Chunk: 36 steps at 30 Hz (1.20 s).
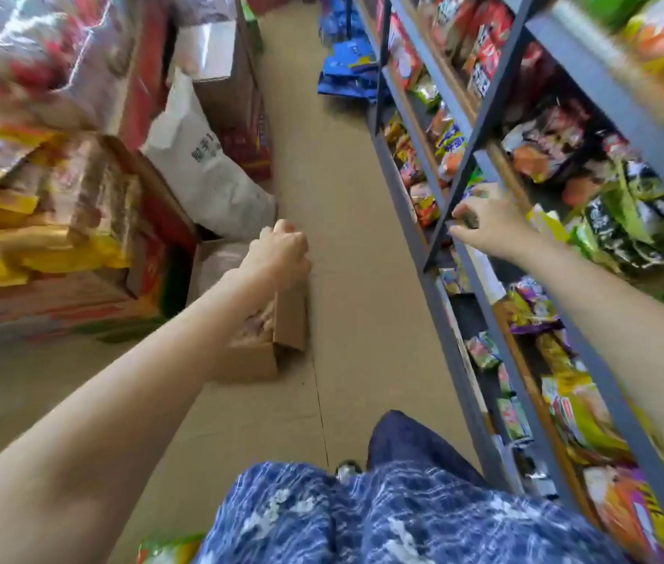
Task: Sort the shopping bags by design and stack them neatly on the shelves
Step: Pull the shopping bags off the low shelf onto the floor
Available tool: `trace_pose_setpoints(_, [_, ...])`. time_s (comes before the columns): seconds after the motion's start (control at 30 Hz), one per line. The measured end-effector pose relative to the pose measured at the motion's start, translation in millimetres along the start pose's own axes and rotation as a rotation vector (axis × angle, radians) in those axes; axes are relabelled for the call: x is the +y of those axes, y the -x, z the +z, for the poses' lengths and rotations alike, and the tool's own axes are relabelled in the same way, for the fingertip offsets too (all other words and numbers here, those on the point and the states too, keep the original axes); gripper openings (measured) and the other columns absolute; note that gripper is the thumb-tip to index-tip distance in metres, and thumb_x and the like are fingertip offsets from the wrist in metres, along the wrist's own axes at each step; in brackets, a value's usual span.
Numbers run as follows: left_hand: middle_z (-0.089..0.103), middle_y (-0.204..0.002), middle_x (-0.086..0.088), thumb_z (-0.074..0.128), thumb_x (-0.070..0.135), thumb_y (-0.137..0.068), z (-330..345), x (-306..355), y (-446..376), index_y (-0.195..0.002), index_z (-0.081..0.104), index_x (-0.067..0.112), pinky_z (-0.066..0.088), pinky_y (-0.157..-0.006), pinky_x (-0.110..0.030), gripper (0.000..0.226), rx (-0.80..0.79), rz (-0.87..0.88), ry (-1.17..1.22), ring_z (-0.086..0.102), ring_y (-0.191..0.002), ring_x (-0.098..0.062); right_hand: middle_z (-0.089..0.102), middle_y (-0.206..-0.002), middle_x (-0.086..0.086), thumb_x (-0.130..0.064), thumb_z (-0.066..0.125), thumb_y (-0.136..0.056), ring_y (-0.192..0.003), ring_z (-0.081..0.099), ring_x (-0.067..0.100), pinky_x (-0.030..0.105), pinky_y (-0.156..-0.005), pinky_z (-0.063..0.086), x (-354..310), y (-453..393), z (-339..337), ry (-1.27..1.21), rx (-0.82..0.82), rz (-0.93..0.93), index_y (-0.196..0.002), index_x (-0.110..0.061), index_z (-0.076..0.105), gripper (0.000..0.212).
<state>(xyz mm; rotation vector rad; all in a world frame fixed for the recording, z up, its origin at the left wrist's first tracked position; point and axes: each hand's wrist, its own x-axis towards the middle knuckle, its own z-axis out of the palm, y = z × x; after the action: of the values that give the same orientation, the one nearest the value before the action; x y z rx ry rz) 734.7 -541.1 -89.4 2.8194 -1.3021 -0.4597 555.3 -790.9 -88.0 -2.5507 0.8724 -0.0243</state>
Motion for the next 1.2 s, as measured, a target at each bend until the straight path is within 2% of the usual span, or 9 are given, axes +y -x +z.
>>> trace_pose_setpoints(0.17, [0.039, -0.132, -0.007, 0.050, 0.025, -0.089, -19.4, -24.1, -152.2, -0.112, 0.060, 0.016, 0.037, -0.093, -0.039, 0.026, 0.025, -0.013, 0.023, 0.036, -0.117, -0.031, 0.031, -0.142, 0.019, -0.032, 0.061, -0.088, -0.134, 0.025, 0.035, 0.039, -0.110, 0.023, 13.2, -167.7, 2.4, 0.029, -0.023, 0.056, -0.109, -0.007, 0.062, 0.033])
trace_pose_setpoints(0.33, [0.040, -0.132, -0.011, 0.048, 0.021, -0.091, -50.3, -81.6, -314.0, -0.118, 0.060, 0.015, 0.037, -0.097, -0.040, 0.030, -0.021, -0.185, 0.123, 0.039, -0.118, -0.035, 0.027, -0.144, 0.017, -0.036, 0.060, -0.089, -0.135, 0.018, 0.034, 0.040, -0.106, 0.023, -1.9, -346.7, 5.6, 0.035, -0.115, 0.043, -0.110, -0.005, 0.061, 0.038])
trace_pose_setpoints(0.4, [0.043, -0.130, -0.014, 0.045, 0.021, -0.092, -62.2, -99.4, -367.2, -0.118, 0.062, 0.013, 0.039, -0.100, -0.041, 0.032, -0.012, -0.272, 0.199, 0.044, -0.116, -0.037, 0.035, -0.136, 0.022, -0.033, 0.060, -0.088, -0.132, 0.025, 0.035, 0.036, -0.105, 0.023, -17.9, -410.7, 8.0, -0.007, -0.112, 0.085, -0.106, -0.006, 0.062, 0.033])
trace_pose_setpoints(0.5, [0.045, -0.130, -0.014, 0.046, 0.022, -0.092, -73.4, -123.8, -441.2, -0.115, 0.063, 0.012, 0.038, -0.101, -0.041, 0.031, -0.044, -0.301, 0.234, 0.044, -0.116, -0.036, 0.046, -0.124, 0.022, -0.032, 0.061, -0.086, -0.126, 0.035, 0.034, 0.039, -0.108, 0.027, -48.8, -498.0, 20.8, -0.128, -0.103, 0.115, -0.104, -0.009, 0.066, 0.030])
trace_pose_setpoints(0.67, [0.044, -0.131, -0.012, 0.049, 0.018, -0.089, -102.8, -184.3, -605.4, -0.116, 0.063, 0.011, 0.038, -0.101, -0.040, 0.031, 0.002, -0.284, 0.271, 0.043, -0.119, -0.034, 0.043, -0.127, 0.018, -0.035, 0.060, -0.087, -0.128, 0.032, 0.033, 0.030, -0.104, 0.022, -74.2, -661.8, 45.7, -0.072, -0.189, 0.095, -0.108, -0.013, 0.065, 0.030])
trace_pose_setpoints(0.87, [0.048, -0.128, -0.014, 0.052, 0.019, -0.086, -142.2, -270.2, -777.2, -0.114, 0.062, 0.011, 0.038, -0.099, -0.041, 0.031, -0.035, -0.272, 0.274, 0.041, -0.123, -0.032, 0.058, -0.118, 0.021, -0.024, 0.061, -0.086, -0.120, 0.045, 0.033, 0.035, -0.100, 0.031, -90.2, -851.5, 17.4, -0.051, -0.151, 0.171, -0.106, -0.009, 0.068, 0.026])
trace_pose_setpoints(0.97, [0.046, -0.128, -0.017, 0.052, 0.018, -0.087, -181.9, -298.7, -855.8, -0.112, 0.062, 0.008, 0.035, -0.099, -0.039, 0.028, -0.031, -0.262, 0.273, 0.039, -0.125, -0.033, 0.053, -0.122, 0.022, -0.022, 0.062, -0.085, -0.121, 0.045, 0.033, 0.035, -0.100, 0.032, -102.3, -935.0, -7.7, -0.107, -0.108, 0.195, -0.103, -0.007, 0.068, 0.024])
trace_pose_setpoints(1.07, [0.038, -0.136, -0.018, 0.049, 0.014, -0.089, -229.0, -320.7, -946.3, -0.115, 0.061, 0.005, 0.032, -0.104, -0.038, 0.030, 0.059, -0.256, 0.289, 0.035, -0.125, -0.037, 0.044, -0.134, 0.021, -0.021, 0.062, -0.087, -0.132, 0.033, 0.030, 0.038, -0.110, 0.025, -116.4, -1031.5, -21.6, -0.159, -0.021, 0.195, -0.105, -0.004, 0.067, 0.025])
trace_pose_setpoints(1.2, [0.034, -0.141, -0.017, 0.048, 0.011, -0.088, -273.7, -355.5, -1070.1, -0.114, 0.060, 0.005, 0.030, -0.104, -0.040, 0.030, 0.163, -0.208, 0.266, 0.029, -0.129, -0.037, 0.026, -0.147, 0.022, -0.018, 0.061, -0.088, -0.139, 0.022, 0.029, 0.028, -0.107, 0.018, -143.7, -1174.3, -15.5, -0.173, 0.023, 0.066, -0.108, -0.001, 0.064, 0.027])
